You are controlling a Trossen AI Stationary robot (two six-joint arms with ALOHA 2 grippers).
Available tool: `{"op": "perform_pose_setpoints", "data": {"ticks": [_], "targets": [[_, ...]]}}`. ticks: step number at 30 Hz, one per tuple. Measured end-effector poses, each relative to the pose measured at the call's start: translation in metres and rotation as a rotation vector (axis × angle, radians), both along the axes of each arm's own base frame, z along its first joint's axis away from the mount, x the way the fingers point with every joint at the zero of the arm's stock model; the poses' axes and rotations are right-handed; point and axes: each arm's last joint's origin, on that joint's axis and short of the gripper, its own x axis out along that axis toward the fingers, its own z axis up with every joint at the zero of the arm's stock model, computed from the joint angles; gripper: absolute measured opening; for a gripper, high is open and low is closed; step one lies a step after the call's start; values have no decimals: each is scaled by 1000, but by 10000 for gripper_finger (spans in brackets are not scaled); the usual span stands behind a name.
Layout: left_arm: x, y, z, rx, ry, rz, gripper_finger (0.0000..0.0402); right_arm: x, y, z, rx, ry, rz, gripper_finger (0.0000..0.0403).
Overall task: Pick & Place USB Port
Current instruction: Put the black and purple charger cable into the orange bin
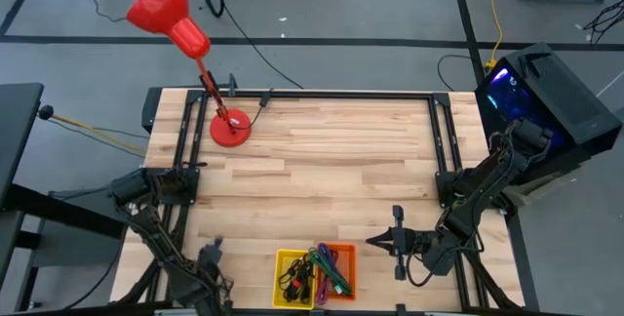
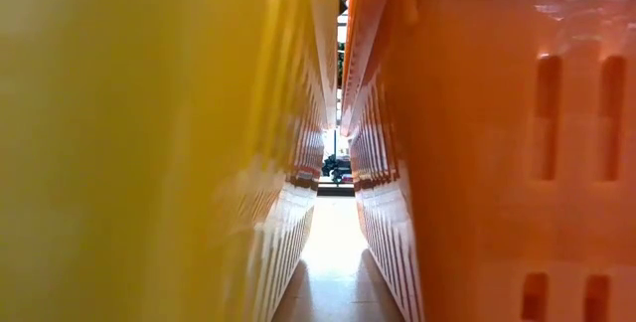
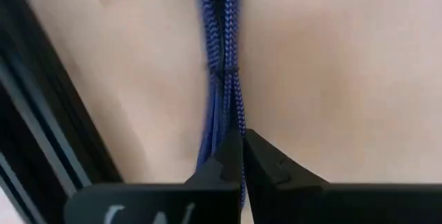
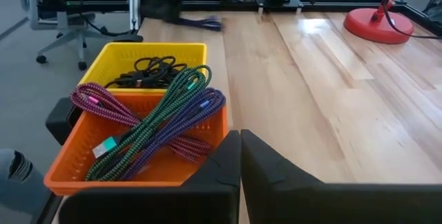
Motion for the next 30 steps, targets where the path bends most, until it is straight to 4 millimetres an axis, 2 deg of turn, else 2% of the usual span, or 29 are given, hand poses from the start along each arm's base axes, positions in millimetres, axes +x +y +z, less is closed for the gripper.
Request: {"op": "perform_pose_setpoints", "data": {"ticks": [7,18,26,30], "targets": [[18,25,43,293,-161,-73,1,0,0,-1,-7,5,0,8],[78,54,118,640,-509,-332,1,10,-11,1,-56,-25,-87,8],[131,87,165,913,-604,-504,0,41,-31,22,-164,-168,-100,9],[158,106,180,978,-585,-553,0,57,-54,41,-202,-277,-121,22]]}}
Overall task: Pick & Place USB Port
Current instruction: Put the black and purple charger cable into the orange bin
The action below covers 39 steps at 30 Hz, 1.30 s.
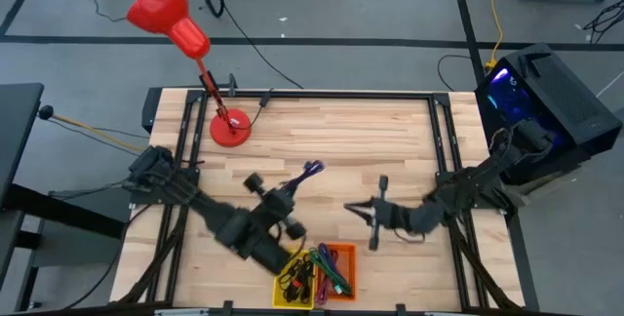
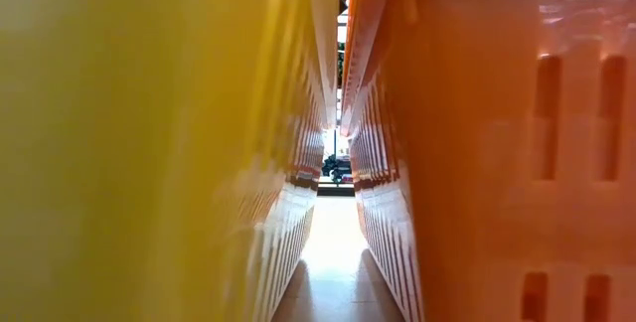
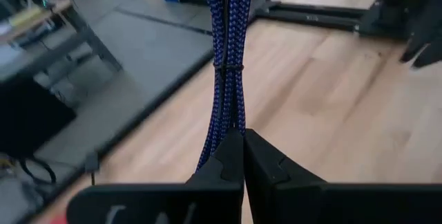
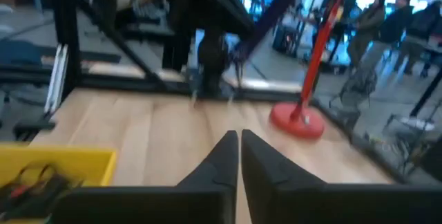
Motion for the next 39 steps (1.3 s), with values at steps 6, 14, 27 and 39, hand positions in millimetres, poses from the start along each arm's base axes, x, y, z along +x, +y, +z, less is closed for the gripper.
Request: {"op": "perform_pose_setpoints", "data": {"ticks": [6,14,27,39], "targets": [[36,17,13,59,50,-111,0,9,-35,23,31,-72,149,69],[47,36,21,94,68,-123,0,-7,-61,47,21,-111,89,159],[68,29,44,119,-70,-281,0,-14,-76,68,44,-251,83,235],[78,41,44,93,-107,-301,0,-14,-78,77,49,-337,98,201]]}}
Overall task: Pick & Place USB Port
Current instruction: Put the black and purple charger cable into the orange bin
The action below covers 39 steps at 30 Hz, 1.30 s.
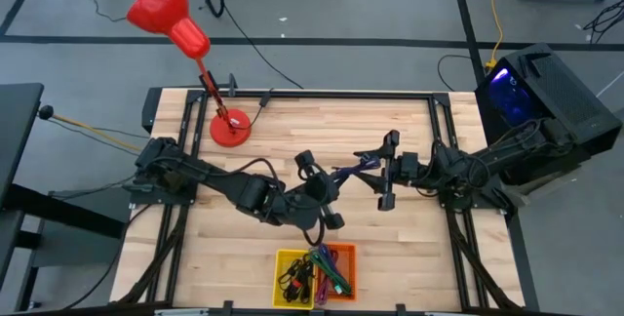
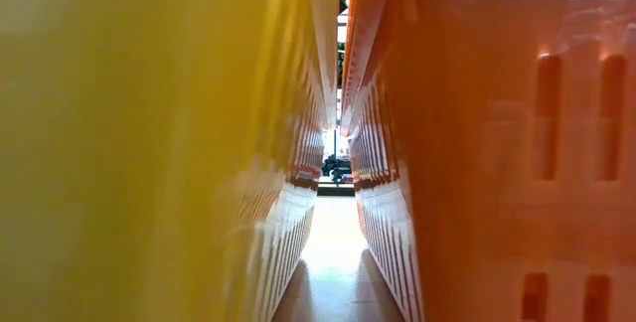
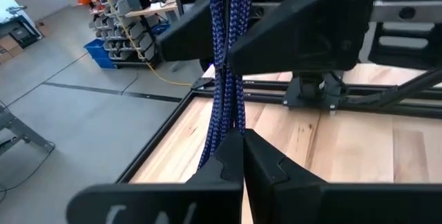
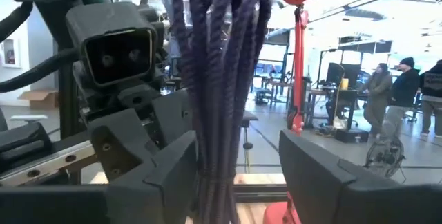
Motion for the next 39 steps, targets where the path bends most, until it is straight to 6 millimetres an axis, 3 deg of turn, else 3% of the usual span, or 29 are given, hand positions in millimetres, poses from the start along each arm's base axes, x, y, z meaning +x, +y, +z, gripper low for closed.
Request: {"op": "perform_pose_setpoints", "data": {"ticks": [3,6,8,13,19,22,28,39], "targets": [[0,0,0,0,-1,2,0,0,0,-1,13,14,-14,149],[0,1,0,1,0,4,0,1,0,-2,13,23,-14,47],[0,1,0,1,0,5,3,0,0,-2,5,25,-14,22],[-2,1,-4,21,43,9,21,-3,2,-2,31,34,52,11],[-14,-6,-6,110,110,69,34,-22,9,2,65,95,26,11],[-20,-9,-4,186,124,135,32,-29,17,0,118,124,109,11],[-31,-14,-7,315,157,258,25,-39,58,-13,180,222,329,11],[-32,-14,-8,294,145,263,25,-36,143,-68,259,301,386,10]]}}
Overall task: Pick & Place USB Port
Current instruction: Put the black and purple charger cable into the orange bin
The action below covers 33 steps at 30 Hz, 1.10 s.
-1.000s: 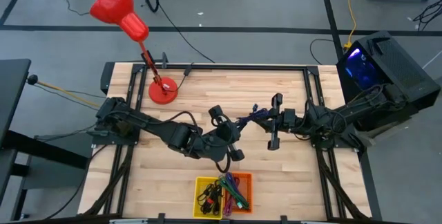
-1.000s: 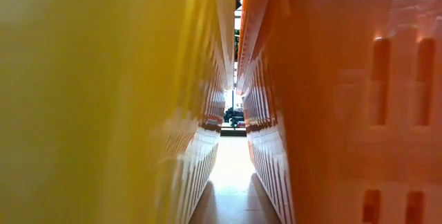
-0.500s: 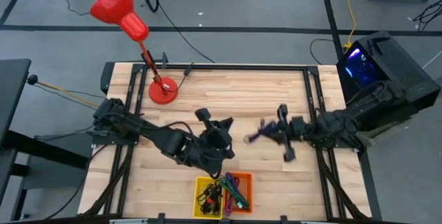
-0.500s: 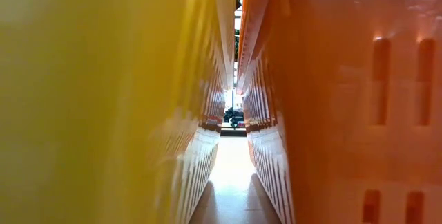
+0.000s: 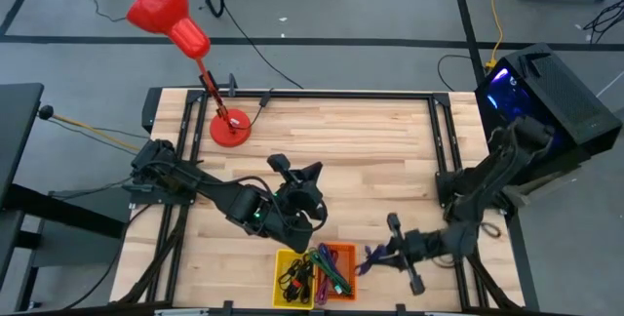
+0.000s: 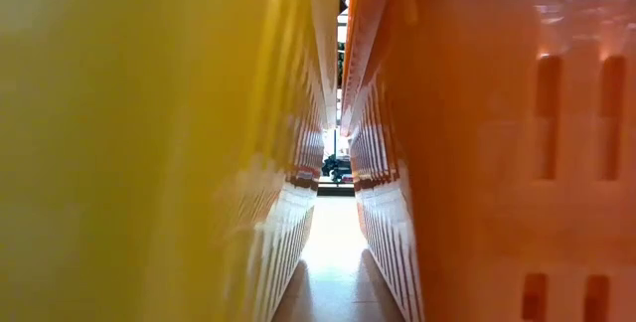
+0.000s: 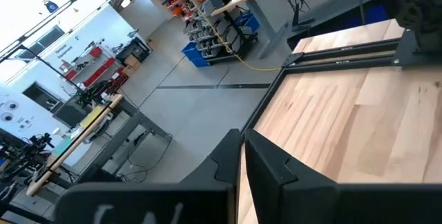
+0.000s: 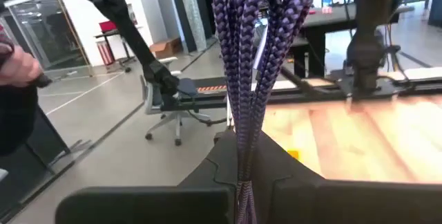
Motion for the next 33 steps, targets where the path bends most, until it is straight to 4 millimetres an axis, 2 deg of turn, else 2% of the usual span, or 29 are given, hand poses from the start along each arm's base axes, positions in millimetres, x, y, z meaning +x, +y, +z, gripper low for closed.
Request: {"op": "perform_pose_setpoints", "data": {"ticks": [4,11,16,22,33], "targets": [[0,0,0,-8,3,-9,25,12,13,-22,47,7,-10,10],[1,0,0,-22,2,-19,25,36,20,-53,68,85,-9,10],[1,0,-1,-22,3,-19,25,47,20,-59,77,133,52,10],[1,0,-1,-38,15,-42,25,45,19,-69,69,226,32,10],[1,0,-2,-40,18,-44,25,46,19,-79,69,270,0,10]]}}
